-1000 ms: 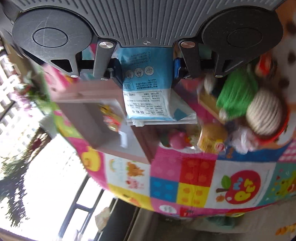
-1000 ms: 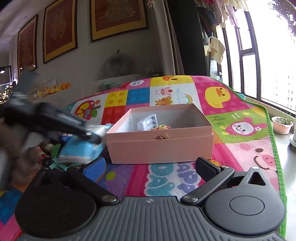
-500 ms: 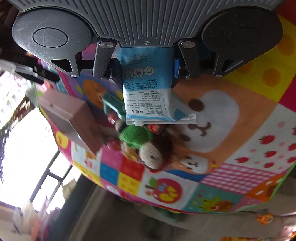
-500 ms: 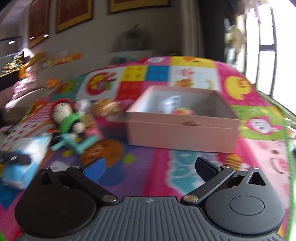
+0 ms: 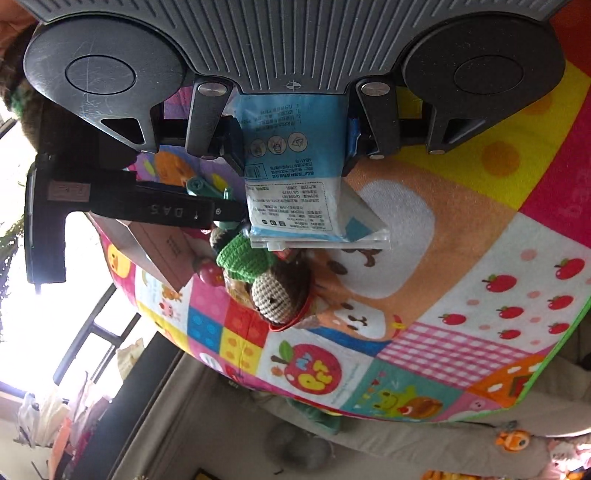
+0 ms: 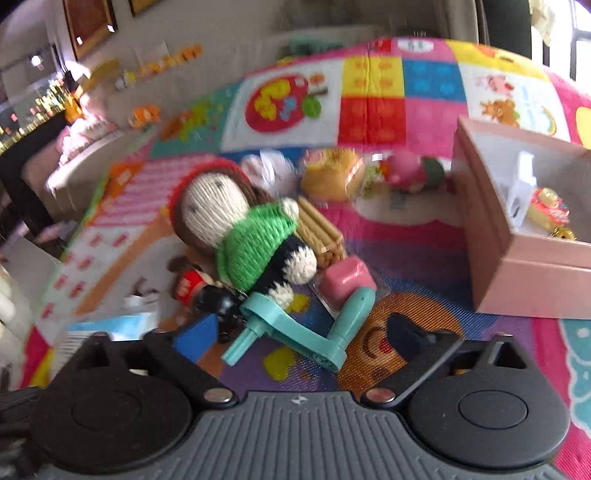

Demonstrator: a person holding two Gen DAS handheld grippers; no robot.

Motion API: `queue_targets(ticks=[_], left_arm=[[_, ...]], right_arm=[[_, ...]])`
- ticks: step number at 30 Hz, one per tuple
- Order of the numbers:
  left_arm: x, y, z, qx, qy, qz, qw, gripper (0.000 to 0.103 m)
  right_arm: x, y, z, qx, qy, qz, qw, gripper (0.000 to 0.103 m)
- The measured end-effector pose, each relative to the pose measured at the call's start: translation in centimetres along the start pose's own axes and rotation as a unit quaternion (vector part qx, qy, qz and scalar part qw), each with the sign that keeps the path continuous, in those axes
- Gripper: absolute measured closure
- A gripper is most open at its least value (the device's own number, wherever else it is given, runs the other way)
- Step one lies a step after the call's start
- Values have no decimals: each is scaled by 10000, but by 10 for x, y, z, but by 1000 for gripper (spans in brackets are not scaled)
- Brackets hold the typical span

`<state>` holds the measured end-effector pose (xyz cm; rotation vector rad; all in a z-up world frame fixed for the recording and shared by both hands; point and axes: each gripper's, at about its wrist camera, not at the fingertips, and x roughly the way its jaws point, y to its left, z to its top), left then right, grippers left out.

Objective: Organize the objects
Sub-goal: 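Grasp the teal plastic crank toy with the right gripper while left holds the packet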

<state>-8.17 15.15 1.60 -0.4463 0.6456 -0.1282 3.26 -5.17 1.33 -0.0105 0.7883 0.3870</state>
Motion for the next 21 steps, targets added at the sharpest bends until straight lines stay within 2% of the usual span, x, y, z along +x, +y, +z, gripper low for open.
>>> queue_targets(ticks=[2, 5, 11, 13, 18, 21], left_arm=[[0, -1, -1, 4, 20, -18, 10000, 48], [3, -6, -2, 50, 81, -80, 9999, 48], [13, -34, -12, 372, 364, -461, 9976, 48], [19, -46, -16, 501, 447, -540, 9963, 48], [32, -81, -23, 806, 761, -754, 9910, 48], [38, -101, -28, 1061, 944, -845, 9863, 48]], right_arm=[[-7, -2, -1, -142, 49, 54, 9999, 31], [-26, -18, -9, -169, 127, 253, 9995, 39], [-74, -54, -50, -641, 110, 128, 9978, 39], [-90, -69, -64, -750, 29, -73, 9971, 39], [-119, -103, -92, -822, -188, -897, 9924, 36], [-132, -122, -100, -617, -258, -944, 9933, 30]])
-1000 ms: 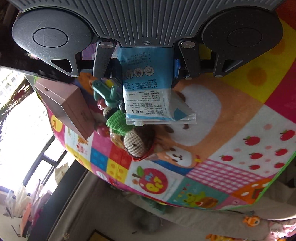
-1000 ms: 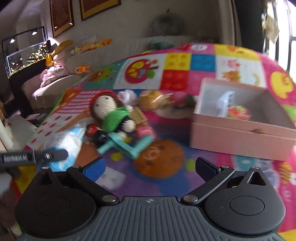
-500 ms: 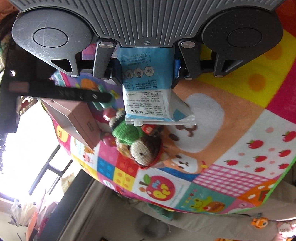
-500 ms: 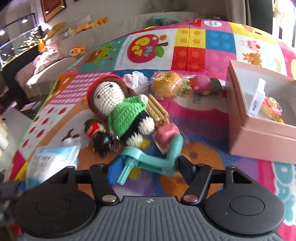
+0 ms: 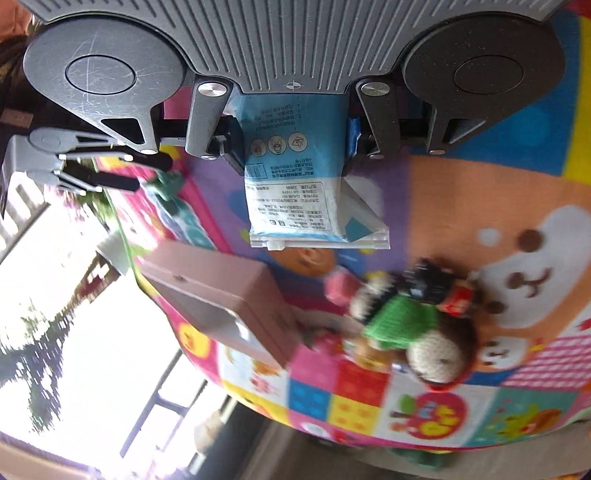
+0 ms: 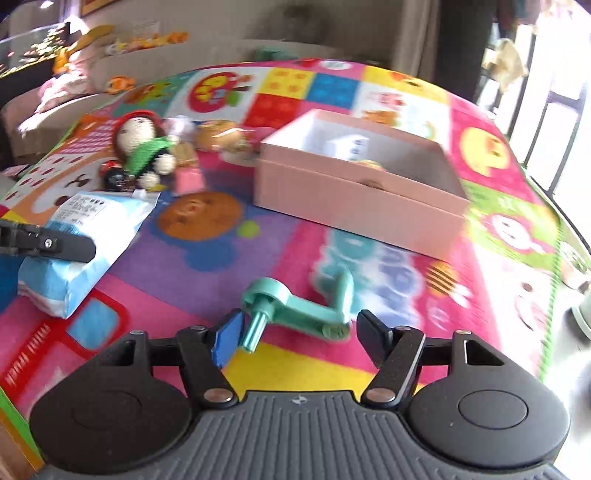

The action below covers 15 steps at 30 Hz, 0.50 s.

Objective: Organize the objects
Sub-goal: 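Grasp the teal plastic crank toy with the right gripper while left holds the packet, then lower the blue packet into the pink box and release with left gripper while right holds crank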

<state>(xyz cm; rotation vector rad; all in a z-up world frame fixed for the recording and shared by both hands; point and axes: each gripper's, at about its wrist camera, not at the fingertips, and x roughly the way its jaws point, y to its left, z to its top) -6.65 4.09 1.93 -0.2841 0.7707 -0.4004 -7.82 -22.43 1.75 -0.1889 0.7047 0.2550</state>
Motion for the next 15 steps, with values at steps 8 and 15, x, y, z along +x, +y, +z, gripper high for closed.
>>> queue_targets(ticks=[8, 15], left_arm=[[9, -20, -1, 257, 157, 136, 9995, 48], [8, -23, -1, 322, 184, 248, 9990, 47]], right_arm=[[6, -21, 2, 697, -168, 397, 9966, 22], [24, -13, 9, 728, -29, 328, 9968, 32]])
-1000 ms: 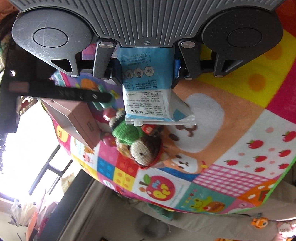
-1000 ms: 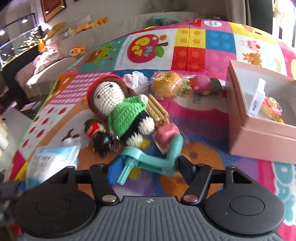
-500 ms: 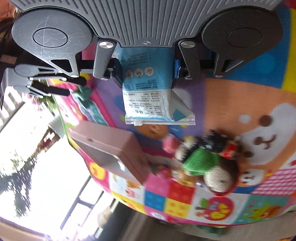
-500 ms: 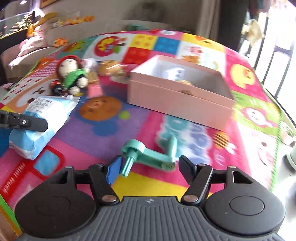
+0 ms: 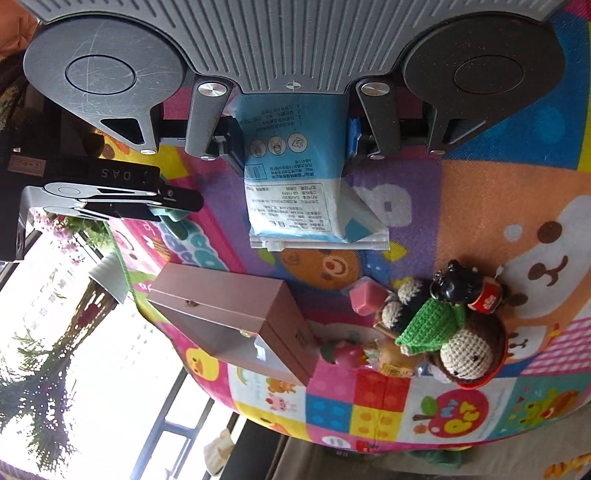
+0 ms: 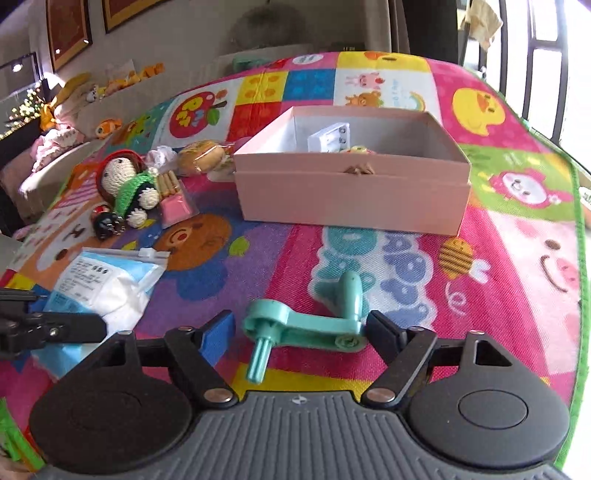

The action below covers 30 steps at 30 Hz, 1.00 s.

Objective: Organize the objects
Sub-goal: 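Lower the blue packet into the pink box and release with left gripper while right holds crank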

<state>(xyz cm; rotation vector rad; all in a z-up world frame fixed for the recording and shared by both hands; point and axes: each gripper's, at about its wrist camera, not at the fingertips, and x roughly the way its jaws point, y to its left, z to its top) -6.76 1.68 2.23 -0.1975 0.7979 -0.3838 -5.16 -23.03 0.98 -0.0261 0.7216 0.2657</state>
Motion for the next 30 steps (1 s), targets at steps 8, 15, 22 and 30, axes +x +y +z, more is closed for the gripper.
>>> queue_targets(ticks=[8, 15, 22, 30], left_arm=[[0, -4, -2, 110, 65, 72, 9999, 48], [-17, -23, 9, 253, -2, -349, 9991, 48], [-17, -58, 112, 272, -925, -629, 9934, 48], [134, -85, 183, -148, -430, -560, 9974, 48]], right_arm=[[-32, 0, -5, -87, -298, -6, 9995, 32], [-78, -14, 1, 25, -886, -78, 9960, 32], [-108, -27, 4, 145, -1688, -125, 9855, 32], [-95, -47, -2, 473, -1640, -110, 9853, 32]])
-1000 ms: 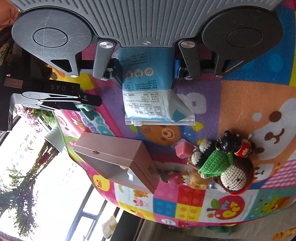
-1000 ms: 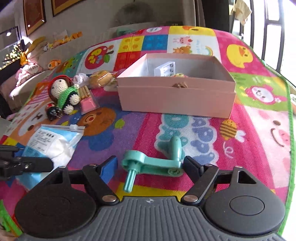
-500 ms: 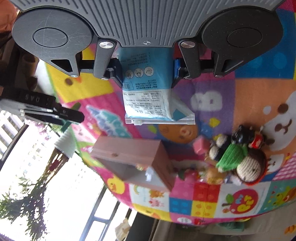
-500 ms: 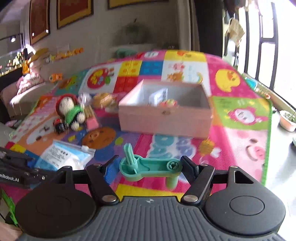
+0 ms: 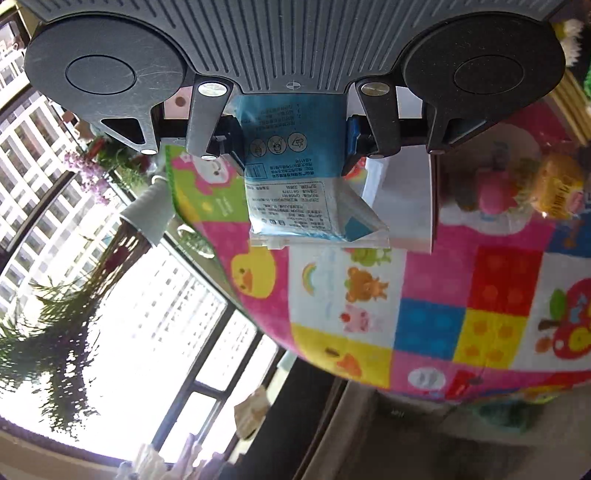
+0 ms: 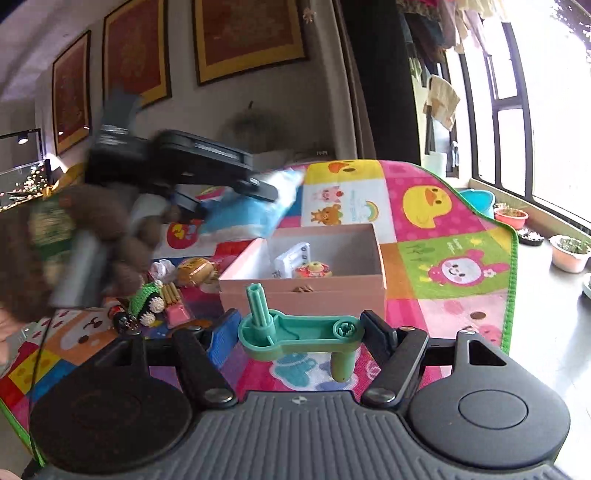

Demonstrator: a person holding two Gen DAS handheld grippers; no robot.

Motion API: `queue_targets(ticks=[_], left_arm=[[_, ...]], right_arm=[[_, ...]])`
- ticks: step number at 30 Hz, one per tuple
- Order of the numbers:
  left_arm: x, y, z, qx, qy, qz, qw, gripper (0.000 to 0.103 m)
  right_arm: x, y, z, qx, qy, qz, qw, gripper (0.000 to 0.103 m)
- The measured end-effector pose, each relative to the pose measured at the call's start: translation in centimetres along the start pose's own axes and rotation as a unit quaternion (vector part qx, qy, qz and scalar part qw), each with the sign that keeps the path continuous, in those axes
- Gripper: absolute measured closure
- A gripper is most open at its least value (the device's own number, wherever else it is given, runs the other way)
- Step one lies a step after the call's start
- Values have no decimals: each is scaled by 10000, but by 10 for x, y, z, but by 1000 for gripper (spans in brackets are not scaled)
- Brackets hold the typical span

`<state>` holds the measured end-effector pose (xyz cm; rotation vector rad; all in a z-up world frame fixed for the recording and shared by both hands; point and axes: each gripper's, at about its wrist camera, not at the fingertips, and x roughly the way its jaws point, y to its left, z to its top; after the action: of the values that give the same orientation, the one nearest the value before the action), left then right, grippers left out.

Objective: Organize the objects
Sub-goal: 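Lower the blue packet into the pink box and release with left gripper while right holds crank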

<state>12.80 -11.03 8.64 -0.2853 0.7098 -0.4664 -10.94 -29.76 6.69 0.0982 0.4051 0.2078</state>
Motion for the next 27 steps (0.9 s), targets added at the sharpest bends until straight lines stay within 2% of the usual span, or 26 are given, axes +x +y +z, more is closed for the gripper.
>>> queue_targets(ticks=[3, 4, 5, 6, 8, 11, 12, 16, 21, 24, 27], left_arm=[[36, 1, -8, 300, 217, 1044, 9938, 48], [40, 4, -14, 440, 256, 1329, 9898, 47], [43, 5, -18, 531, 283, 1455, 9875, 47], [43, 5, -21, 718, 245, 1452, 9865, 46], [44, 1, -26, 942, 486, 1275, 9862, 46], [35, -2, -31, 820, 619, 1076, 9889, 45], [29, -1, -32, 733, 612, 1060, 9898, 48], [-8, -2, -34, 709, 226, 1155, 9905, 49], [-76, 16, -57, 588, -315, 678, 9955, 49], [-111, 35, -87, 527, -395, 606, 9960, 49], [-140, 52, -114, 519, -477, 650, 9954, 49]], right_arm=[[2, -11, -6, 64, 46, -121, 9999, 32], [4, -16, -7, 93, 69, -159, 9998, 32], [6, -19, -8, 120, 97, -201, 9997, 32], [10, -23, -9, 151, 132, -233, 9995, 32], [16, -27, -12, 225, 209, -271, 9992, 32], [25, -28, -13, 282, 274, -262, 9989, 32], [24, -27, -13, 267, 263, -252, 9990, 32], [19, -21, -12, 123, 202, -246, 9994, 32], [18, -20, -2, 98, 217, -218, 9995, 32], [21, -19, 17, 156, 246, -36, 9996, 32], [32, -17, 53, 138, 177, 135, 9997, 32]])
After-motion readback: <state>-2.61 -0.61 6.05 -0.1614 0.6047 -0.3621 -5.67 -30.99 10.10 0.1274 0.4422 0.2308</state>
